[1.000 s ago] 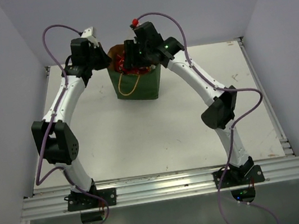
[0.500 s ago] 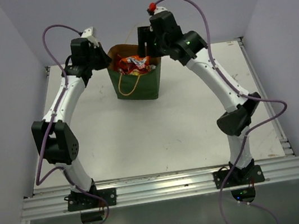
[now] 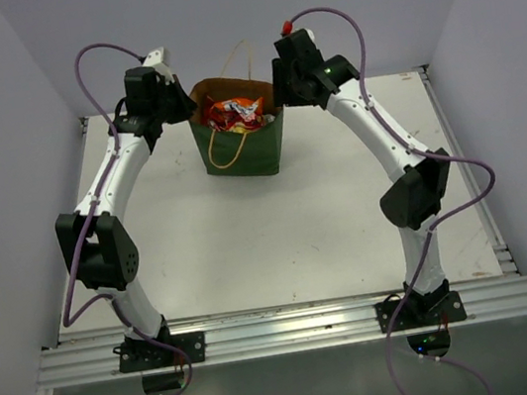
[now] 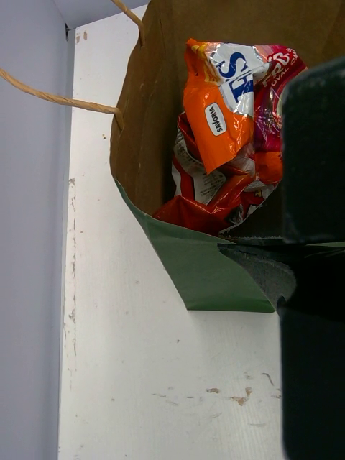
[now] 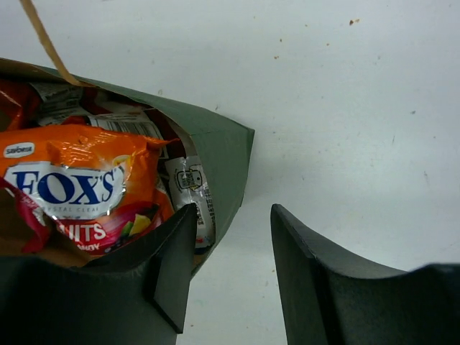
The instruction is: Place the snacks into the paper bag
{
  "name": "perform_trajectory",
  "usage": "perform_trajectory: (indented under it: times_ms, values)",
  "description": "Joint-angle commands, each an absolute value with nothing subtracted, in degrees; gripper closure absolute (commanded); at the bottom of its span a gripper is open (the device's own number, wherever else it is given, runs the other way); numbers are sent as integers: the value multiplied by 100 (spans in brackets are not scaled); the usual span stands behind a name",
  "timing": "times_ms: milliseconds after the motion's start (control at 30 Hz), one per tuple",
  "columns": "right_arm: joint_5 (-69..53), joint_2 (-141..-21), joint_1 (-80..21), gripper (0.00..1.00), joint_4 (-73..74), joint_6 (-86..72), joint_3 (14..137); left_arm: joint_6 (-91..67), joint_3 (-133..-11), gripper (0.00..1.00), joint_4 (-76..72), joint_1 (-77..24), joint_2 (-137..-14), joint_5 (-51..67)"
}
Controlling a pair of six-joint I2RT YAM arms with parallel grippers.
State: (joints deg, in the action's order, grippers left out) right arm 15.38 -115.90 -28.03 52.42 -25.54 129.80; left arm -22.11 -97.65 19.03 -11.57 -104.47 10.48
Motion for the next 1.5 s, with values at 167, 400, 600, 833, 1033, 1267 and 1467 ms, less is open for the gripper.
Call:
perform_trajectory:
  times_ms: [167,400,600,833,1033,1267,1467]
  values:
    - [1380,-11751,-2786,60,5186,-2522,13034,-2320,-9861,100,1477,-1090,-10055,1151]
    - [1222,-12032,-2786,100,5572,-2522,13516,-2162,-9791,100,1643,-1195,-9844,916]
    - [1239,-11997,-2786,100,6309,-2452,14421,-2057,-9659,100,1959,-1827,-9159,169]
    - [1257,-11268,-3014,100,6873,-2434,14125,-2320,-8931,100,2267,-2407,-8315,26]
    - [1380,-10600,-3304,100,7233,-2566,13386,-2610,-8420,100,2741,-2829,-7823,-307]
    - [1442,-9924,-3612,100,7366,-2768,12361,-2839,-8078,100,3076,-3181,-7515,-536]
    - [1292,-9440,-3639,100,6944,-2935,11102,-2988,-7735,100,3190,-3375,-7331,-597]
